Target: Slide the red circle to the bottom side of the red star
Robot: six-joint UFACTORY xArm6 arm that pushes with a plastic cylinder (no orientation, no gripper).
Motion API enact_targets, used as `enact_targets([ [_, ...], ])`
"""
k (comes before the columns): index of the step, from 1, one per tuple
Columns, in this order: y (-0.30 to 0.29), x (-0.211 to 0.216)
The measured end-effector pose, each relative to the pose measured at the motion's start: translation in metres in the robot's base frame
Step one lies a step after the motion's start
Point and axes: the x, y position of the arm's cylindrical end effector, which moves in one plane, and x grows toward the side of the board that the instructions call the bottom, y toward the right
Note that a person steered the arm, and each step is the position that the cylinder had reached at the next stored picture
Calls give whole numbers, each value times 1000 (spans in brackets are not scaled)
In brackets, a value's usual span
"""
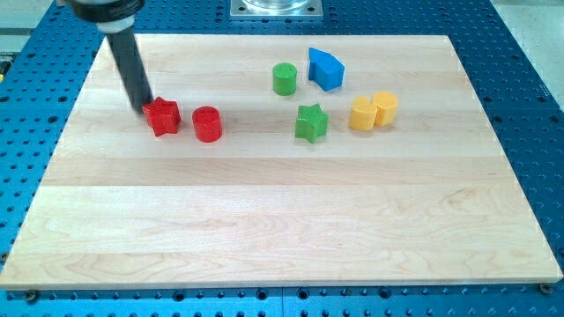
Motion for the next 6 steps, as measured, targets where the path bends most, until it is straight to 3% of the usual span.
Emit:
enact_targets([
  [1, 11, 57],
  [2, 41, 32],
  [4, 40, 48],
  [5, 44, 114],
  [6, 117, 143],
])
